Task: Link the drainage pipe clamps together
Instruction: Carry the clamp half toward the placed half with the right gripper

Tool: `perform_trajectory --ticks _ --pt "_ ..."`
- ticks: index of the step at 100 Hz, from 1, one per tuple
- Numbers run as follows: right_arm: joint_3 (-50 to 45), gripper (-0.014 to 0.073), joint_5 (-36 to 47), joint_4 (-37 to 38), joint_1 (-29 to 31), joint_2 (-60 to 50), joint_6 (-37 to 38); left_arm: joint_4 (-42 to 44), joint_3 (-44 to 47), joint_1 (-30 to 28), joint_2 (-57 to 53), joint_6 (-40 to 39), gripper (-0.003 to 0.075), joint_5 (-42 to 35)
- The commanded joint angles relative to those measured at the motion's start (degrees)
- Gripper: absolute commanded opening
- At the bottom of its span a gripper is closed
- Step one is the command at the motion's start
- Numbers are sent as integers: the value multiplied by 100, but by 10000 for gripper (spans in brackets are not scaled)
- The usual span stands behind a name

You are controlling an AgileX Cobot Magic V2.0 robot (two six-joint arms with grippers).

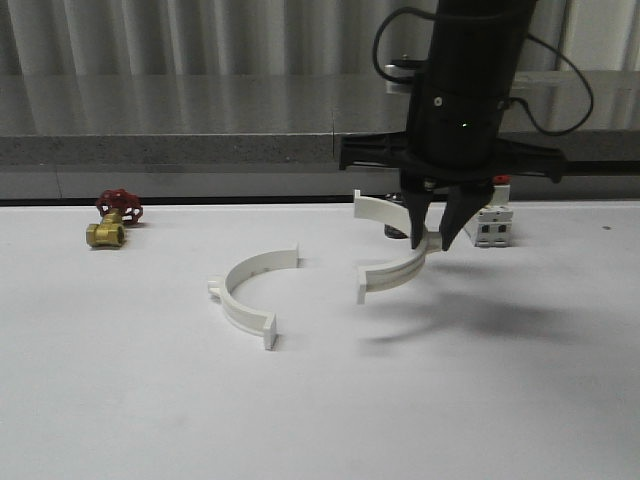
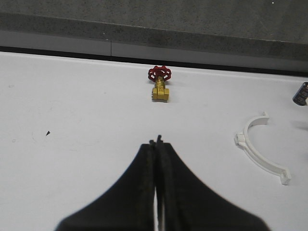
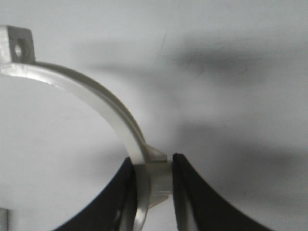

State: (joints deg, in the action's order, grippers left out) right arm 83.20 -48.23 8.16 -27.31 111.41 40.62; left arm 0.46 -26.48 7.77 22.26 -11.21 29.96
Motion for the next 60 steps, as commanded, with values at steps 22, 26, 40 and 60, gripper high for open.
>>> perform_trajectory --ticks 22,26,40,60 --pt "555 101 256 198 -313 327 463 -46 -159 -21 26 4 -20 -444" --pt "574 101 282 198 -342 365 518 -15 -159 -21 26 4 -20 -444" --pt "629 101 310 208 -444 408 647 -15 -159 -21 26 4 -20 -444" --pt "634 101 395 209 -470 408 755 -15 -159 -21 26 4 -20 -444"
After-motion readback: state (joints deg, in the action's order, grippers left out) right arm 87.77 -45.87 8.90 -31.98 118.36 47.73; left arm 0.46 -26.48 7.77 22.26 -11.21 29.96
